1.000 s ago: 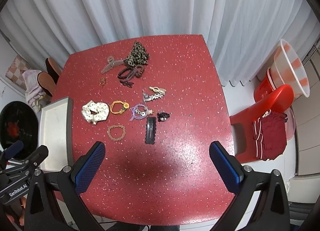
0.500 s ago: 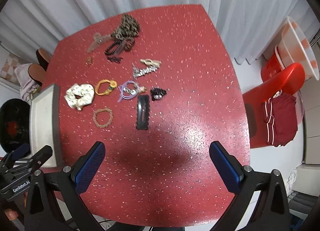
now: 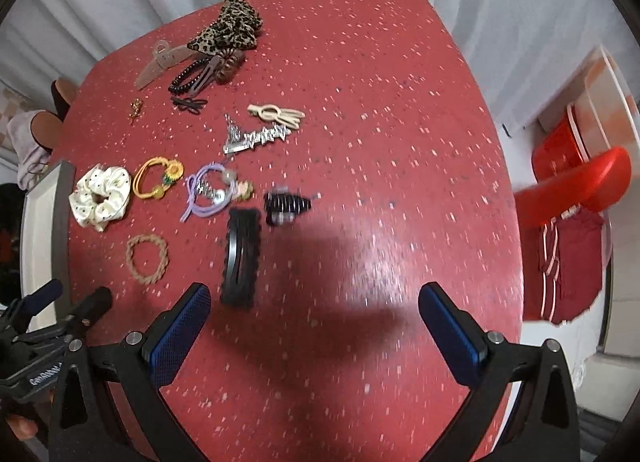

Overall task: Organize jewelry
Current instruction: 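Grasp the braided tan hair tie with the left tool while the right tool grasps the black claw clip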

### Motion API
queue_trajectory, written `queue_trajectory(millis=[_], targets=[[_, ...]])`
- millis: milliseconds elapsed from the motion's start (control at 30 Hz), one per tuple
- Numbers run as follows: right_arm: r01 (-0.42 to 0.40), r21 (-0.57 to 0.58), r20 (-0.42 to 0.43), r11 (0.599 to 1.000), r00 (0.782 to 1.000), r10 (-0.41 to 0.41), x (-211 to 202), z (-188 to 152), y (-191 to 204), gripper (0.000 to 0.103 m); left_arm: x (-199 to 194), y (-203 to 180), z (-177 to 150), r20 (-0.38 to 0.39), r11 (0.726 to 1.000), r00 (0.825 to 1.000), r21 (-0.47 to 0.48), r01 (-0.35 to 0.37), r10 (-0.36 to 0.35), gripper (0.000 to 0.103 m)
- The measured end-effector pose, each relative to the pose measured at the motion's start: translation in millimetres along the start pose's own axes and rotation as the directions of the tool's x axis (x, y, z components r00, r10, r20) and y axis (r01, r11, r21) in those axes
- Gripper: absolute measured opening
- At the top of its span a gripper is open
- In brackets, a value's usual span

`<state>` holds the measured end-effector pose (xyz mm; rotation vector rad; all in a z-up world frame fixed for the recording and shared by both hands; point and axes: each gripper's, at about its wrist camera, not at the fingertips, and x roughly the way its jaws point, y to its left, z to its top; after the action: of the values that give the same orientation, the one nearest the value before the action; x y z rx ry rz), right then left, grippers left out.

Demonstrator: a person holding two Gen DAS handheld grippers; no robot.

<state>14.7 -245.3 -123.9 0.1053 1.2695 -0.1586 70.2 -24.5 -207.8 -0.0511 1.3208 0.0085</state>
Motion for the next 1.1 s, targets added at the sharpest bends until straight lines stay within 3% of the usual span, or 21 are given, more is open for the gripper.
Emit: queue_trajectory(millis=[467,500,567,667,800,967,1033,1100], targets=[[-0.057,-0.031,0.015,0.998,0.998,0.058,48,28,8,0.078,42,-23,13,0.007,1.0,1.0,0.008,-0.024,0.024,0.103],[-0.057,-0.03,0.014,0.998,0.998,0.058,51,30,8,0.075,45,-24,13,0.004,1.0,1.0,0.006,-0.028,0.028,0.098],[-0.069,-0.019,0.002,0.997,0.998,0.069,59,33,7,0.063,46,-26,15,0.016,1.0,0.999,0.008,-0.029,0.029,0.097],[-0.08,-0.017,0.006,0.997,0.997,0.08,62,36,7,0.054,47,-28,17,0.02,1.0,1.0,0.007,-0.023,0.023,0.095],[-0.086,-0.016,0.009,0.996,0.996,0.086,64,39,8,0.04,43,-35,19,0.039,0.999,0.999,0.028,-0.017,0.016,0.077],[-0.091,0.003,0.014,0.996,0.996,0.091,65,40,6,0.04,40,-51,25,0.054,0.998,0.999,0.056,-0.005,0.002,0.041],[-0.096,0.017,0.014,0.995,0.995,0.096,65,39,4,0.04,35,-53,24,0.045,0.998,0.999,0.062,0.016,-0.019,0.018],[-0.099,0.026,0.014,0.995,0.995,0.099,62,36,-1,0.04,29,-48,22,0.026,0.997,0.998,0.053,0.063,-0.064,0.015]])
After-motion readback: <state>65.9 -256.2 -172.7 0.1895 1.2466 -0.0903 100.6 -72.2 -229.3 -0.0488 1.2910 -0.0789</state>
